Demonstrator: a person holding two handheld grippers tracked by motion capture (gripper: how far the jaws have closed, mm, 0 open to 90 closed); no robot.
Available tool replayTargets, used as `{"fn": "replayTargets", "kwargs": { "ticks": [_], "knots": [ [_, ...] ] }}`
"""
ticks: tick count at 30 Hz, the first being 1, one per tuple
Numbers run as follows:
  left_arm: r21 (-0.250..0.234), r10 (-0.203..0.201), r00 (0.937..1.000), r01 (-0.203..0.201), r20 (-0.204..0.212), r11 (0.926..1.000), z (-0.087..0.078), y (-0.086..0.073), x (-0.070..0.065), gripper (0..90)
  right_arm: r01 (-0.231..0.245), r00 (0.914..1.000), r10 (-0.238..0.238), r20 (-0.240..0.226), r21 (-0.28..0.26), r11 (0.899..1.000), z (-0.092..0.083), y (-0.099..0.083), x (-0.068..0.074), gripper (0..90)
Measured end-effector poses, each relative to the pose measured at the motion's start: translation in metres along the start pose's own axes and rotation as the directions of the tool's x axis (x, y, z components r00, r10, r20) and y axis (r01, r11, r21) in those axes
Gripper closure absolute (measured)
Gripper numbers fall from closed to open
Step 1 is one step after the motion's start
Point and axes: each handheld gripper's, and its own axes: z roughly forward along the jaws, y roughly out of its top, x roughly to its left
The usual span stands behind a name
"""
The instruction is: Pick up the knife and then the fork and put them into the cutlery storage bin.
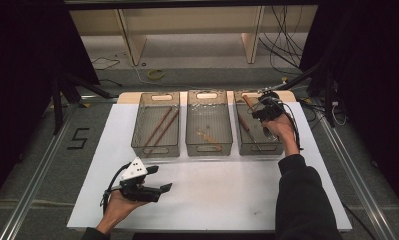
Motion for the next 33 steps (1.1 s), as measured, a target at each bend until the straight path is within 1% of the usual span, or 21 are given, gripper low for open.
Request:
{"fn": "replayTargets", "kwargs": {
  "ticks": [1,3,5,7,10,12,14,15,18,20,21,23,24,26,27,29,30,32,33],
  "knots": [
    [0.000,-0.001,1.0000,0.001,0.000,1.0000,0.000,0.000,0.000,19.3,0.000,1.0000,0.000,-0.001,0.003,1.000,0.001,0.000,0.000,73.9],
    [0.003,-0.001,1.0000,0.001,0.001,1.0000,0.000,0.000,0.000,19.3,-0.011,0.9999,0.011,-0.011,-0.003,1.000,0.000,0.001,0.000,66.2],
    [0.008,0.001,1.0000,-0.001,0.003,1.0000,0.001,0.000,0.000,19.3,-0.012,0.9999,0.012,-0.008,-0.004,1.000,-0.001,0.002,0.001,63.3],
    [0.007,0.001,1.0000,-0.001,0.004,1.0000,0.001,0.000,0.000,19.3,-0.006,0.9999,0.006,-0.015,-0.019,1.000,-0.003,0.003,0.002,60.5],
    [0.008,-0.003,1.0000,0.003,0.004,1.0000,0.001,0.000,0.000,19.3,0.000,0.9994,-0.001,-0.035,-0.029,1.000,-0.006,0.003,0.003,55.7],
    [0.005,-0.004,1.0000,0.004,0.004,1.0000,0.001,0.000,0.000,19.2,-0.003,0.9989,0.001,-0.047,-0.034,0.999,-0.008,0.002,0.006,52.7],
    [0.004,-0.006,1.0000,0.006,0.003,1.0000,0.001,0.000,0.000,19.2,0.007,0.9980,-0.010,-0.062,-0.041,0.999,-0.011,0.001,0.010,49.7],
    [0.005,-0.008,1.0000,0.008,0.004,1.0000,0.000,0.000,0.001,19.2,0.016,0.9976,-0.019,-0.067,-0.048,0.999,-0.013,-0.001,0.012,48.2],
    [0.003,-0.013,0.9999,0.013,0.005,0.9999,0.000,0.000,0.001,19.1,0.022,0.9942,-0.030,-0.104,-0.080,0.997,-0.021,-0.006,0.021,44.2],
    [0.000,-0.020,0.9998,0.020,0.004,0.9998,0.000,0.000,0.002,19.1,0.027,0.9907,-0.041,-0.130,-0.109,0.994,-0.027,-0.013,0.027,39.8],
    [0.002,-0.020,0.9998,0.020,0.004,0.9998,0.000,0.000,0.002,19.0,0.025,0.9889,-0.043,-0.142,-0.127,0.992,-0.031,-0.017,0.030,39.1],
    [0.001,-0.024,0.9997,0.024,0.003,0.9997,0.000,0.000,0.003,19.0,0.028,0.9831,-0.054,-0.175,-0.150,0.988,-0.038,-0.028,0.039,36.5],
    [0.000,-0.027,0.9996,0.027,0.002,0.9996,0.000,0.000,0.003,18.9,0.033,0.9823,-0.062,-0.177,-0.164,0.986,-0.042,-0.033,0.043,36.4],
    [-0.004,-0.029,0.9996,0.029,-0.001,0.9996,-0.001,0.001,0.004,18.9,0.031,0.9759,-0.070,-0.207,-0.187,0.982,-0.049,-0.045,0.052,34.7],
    [-0.011,-0.036,0.9994,0.036,-0.003,0.9993,-0.001,0.001,0.005,18.9,0.033,0.9739,-0.075,-0.214,-0.194,0.980,-0.053,-0.051,0.056,34.3],
    [-0.011,-0.040,0.9992,0.040,-0.002,0.9991,-0.002,0.001,0.006,18.9,0.041,0.9674,-0.093,-0.235,-0.216,0.975,-0.060,-0.064,0.064,33.3],
    [-0.013,-0.043,0.9991,0.043,-0.005,0.9990,-0.002,0.001,0.006,18.9,0.037,0.9648,-0.095,-0.245,-0.231,0.972,-0.064,-0.071,0.068,33.0],
    [-0.020,-0.045,0.9990,0.044,-0.009,0.9988,-0.002,0.002,0.007,18.9,0.022,0.9556,-0.096,-0.278,-0.260,0.965,-0.073,-0.084,0.074,32.3],
    [-0.020,-0.049,0.9988,0.049,-0.004,0.9986,-0.003,0.002,0.007,18.9,0.014,0.9511,-0.098,-0.293,-0.276,0.961,-0.076,-0.091,0.077,31.9]
  ]
}}
